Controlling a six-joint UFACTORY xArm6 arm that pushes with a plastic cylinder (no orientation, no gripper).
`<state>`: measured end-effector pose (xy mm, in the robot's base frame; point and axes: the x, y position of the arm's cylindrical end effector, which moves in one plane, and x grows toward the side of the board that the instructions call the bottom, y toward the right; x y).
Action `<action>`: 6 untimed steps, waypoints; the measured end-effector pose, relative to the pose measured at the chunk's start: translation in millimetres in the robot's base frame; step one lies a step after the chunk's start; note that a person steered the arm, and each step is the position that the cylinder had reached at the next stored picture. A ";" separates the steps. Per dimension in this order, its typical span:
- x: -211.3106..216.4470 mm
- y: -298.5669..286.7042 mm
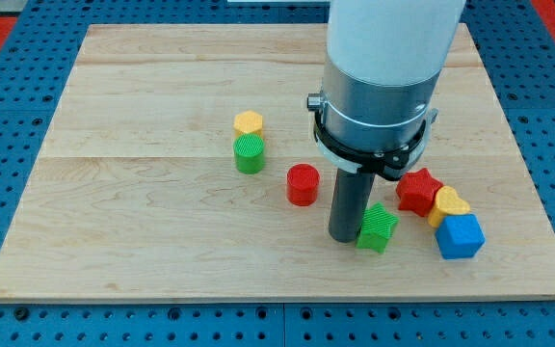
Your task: Push the red circle closer to the red star
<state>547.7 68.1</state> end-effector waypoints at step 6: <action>-30.8 -125.9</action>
<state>516.9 -57.8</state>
